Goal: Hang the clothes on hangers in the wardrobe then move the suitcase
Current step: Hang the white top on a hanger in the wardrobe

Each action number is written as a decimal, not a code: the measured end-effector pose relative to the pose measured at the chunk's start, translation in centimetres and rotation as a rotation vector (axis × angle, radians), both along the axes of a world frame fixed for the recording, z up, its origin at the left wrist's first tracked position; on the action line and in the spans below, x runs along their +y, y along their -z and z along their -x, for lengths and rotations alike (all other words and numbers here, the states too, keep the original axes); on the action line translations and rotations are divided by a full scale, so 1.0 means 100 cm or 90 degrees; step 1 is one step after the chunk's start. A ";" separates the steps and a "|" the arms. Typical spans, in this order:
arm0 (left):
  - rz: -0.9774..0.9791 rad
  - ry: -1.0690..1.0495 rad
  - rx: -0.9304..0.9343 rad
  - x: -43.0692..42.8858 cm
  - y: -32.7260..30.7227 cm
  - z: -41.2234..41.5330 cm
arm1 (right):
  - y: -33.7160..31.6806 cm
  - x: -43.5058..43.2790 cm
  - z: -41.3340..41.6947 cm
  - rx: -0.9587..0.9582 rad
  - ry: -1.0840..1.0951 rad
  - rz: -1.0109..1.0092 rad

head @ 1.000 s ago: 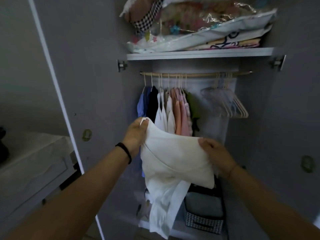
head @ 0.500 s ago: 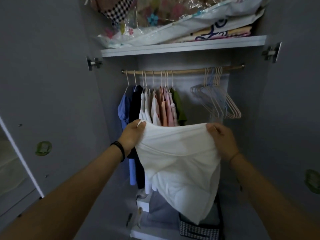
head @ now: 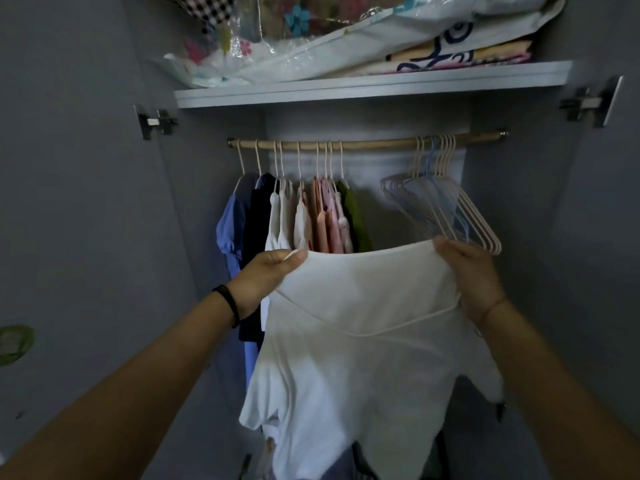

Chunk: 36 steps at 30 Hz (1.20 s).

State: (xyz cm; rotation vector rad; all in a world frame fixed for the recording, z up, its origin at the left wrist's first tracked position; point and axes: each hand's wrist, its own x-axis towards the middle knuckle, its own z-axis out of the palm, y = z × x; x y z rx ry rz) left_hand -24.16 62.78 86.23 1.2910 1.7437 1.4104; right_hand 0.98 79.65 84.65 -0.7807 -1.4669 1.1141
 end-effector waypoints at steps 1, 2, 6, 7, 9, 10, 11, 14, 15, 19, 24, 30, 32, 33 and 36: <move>-0.017 -0.007 -0.007 0.008 -0.003 0.004 | -0.001 0.005 0.002 0.017 -0.007 0.024; -0.040 -0.015 -0.017 0.017 -0.006 0.007 | -0.002 0.011 0.004 0.026 -0.023 0.043; -0.121 -0.028 -0.047 0.051 -0.027 0.023 | -0.005 0.027 0.017 0.008 -0.093 0.053; -0.132 -0.020 -0.050 0.059 -0.033 0.026 | -0.005 0.031 0.019 -0.014 -0.088 0.036; -0.142 -0.004 -0.059 0.074 -0.046 0.032 | -0.006 0.038 0.022 -0.070 -0.081 -0.004; -0.147 0.006 -0.069 0.082 -0.050 0.034 | -0.006 0.041 0.022 -0.095 -0.082 -0.016; -0.151 0.017 -0.084 0.090 -0.054 0.036 | -0.006 0.044 0.021 -0.113 -0.086 -0.025; -0.149 0.071 -0.139 0.111 -0.063 0.035 | -0.002 0.053 0.019 -0.132 -0.076 -0.024; -0.143 0.096 -0.176 0.118 -0.065 0.034 | -0.002 0.056 0.019 -0.133 -0.073 -0.018; -0.116 0.179 -0.280 0.142 -0.068 0.023 | -0.007 0.075 0.026 -0.189 -0.057 -0.008; -0.106 0.213 -0.280 0.167 -0.073 0.013 | -0.028 0.130 0.051 -0.071 0.009 0.007; -0.088 0.185 -0.279 0.192 -0.081 0.008 | -0.049 0.193 0.082 -0.077 0.140 -0.027; -0.082 0.162 -0.283 0.200 -0.082 0.009 | -0.047 0.208 0.089 -0.101 0.137 -0.028; -0.079 0.152 -0.283 0.204 -0.081 0.010 | -0.045 0.215 0.092 -0.122 0.128 -0.024; -0.070 0.134 -0.286 0.215 -0.077 0.016 | -0.036 0.238 0.100 -0.161 0.104 -0.014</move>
